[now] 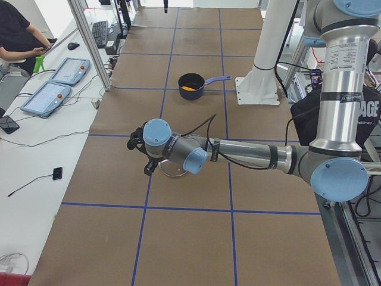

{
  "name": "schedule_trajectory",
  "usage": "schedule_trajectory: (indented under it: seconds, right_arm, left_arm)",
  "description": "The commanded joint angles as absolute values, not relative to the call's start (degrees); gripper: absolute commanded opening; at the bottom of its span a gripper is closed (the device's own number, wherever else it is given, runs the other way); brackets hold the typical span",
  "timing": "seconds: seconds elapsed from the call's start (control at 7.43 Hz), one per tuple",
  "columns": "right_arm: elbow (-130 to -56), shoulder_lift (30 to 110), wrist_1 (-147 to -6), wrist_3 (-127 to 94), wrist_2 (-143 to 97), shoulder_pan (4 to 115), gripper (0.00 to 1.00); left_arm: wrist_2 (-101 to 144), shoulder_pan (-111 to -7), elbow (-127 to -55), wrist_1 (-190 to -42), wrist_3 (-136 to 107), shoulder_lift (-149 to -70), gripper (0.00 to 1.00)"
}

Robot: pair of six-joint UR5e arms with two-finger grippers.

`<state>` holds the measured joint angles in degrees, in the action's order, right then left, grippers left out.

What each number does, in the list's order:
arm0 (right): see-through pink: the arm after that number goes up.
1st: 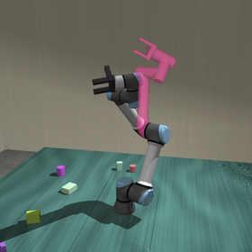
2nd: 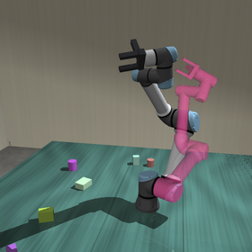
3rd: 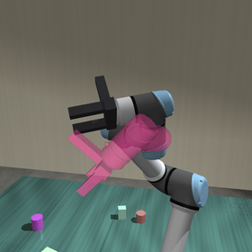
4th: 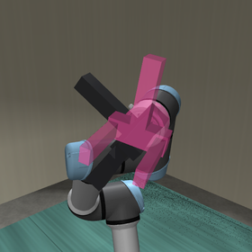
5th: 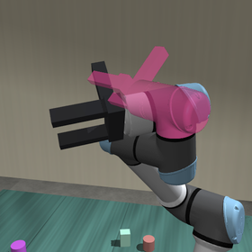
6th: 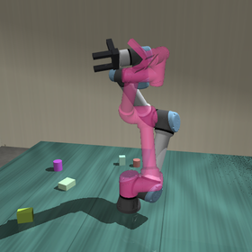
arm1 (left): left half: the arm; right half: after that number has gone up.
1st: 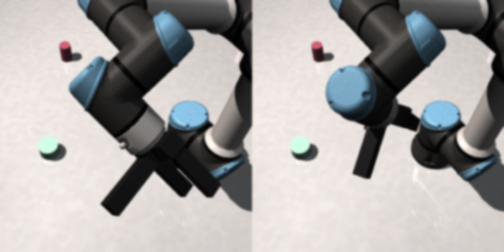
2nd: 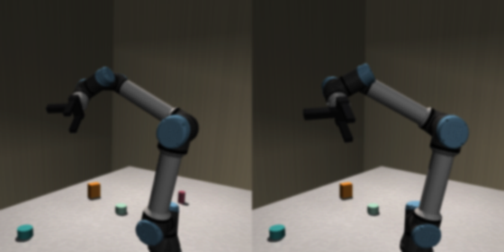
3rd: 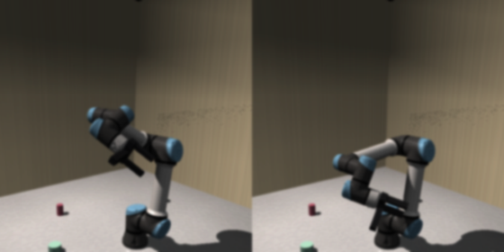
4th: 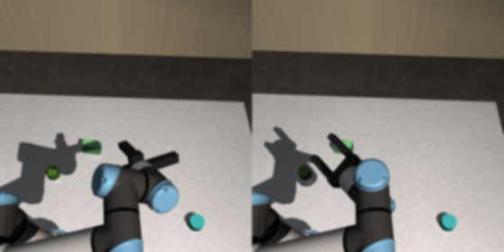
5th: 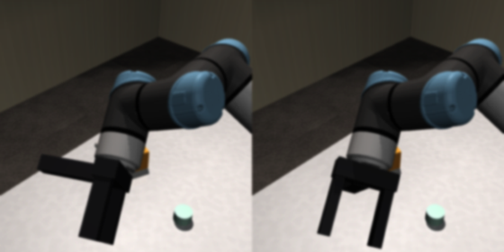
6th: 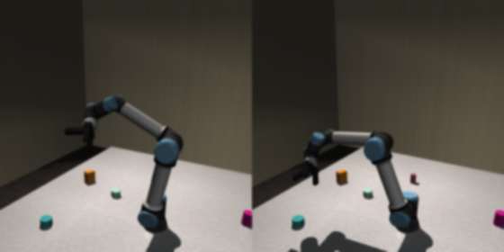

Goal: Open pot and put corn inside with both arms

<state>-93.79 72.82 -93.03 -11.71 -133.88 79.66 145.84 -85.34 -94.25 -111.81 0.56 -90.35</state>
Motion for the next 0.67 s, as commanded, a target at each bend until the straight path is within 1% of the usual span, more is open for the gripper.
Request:
schedule_trajectory:
  seconds: [0.0, 0.27, 0.54]
  right_arm:
    - [-94.7, 78.0, -93.0, -7.2, -134.0, 85.2, 1.00]
    - [-95.8, 81.6, -93.1, -5.6, -134.5, 87.8, 1.00]
    - [-96.1, 83.1, -93.0, -5.6, -137.5, 88.6, 1.00]
  left_arm:
    - [145.7, -88.4, -94.0, -108.7, 5.4, -90.4, 0.97]
    - [145.5, -88.9, -94.3, -108.5, 5.7, -90.4, 0.97]
    - [145.2, -88.9, -94.0, -108.5, 5.7, -90.4, 0.97]
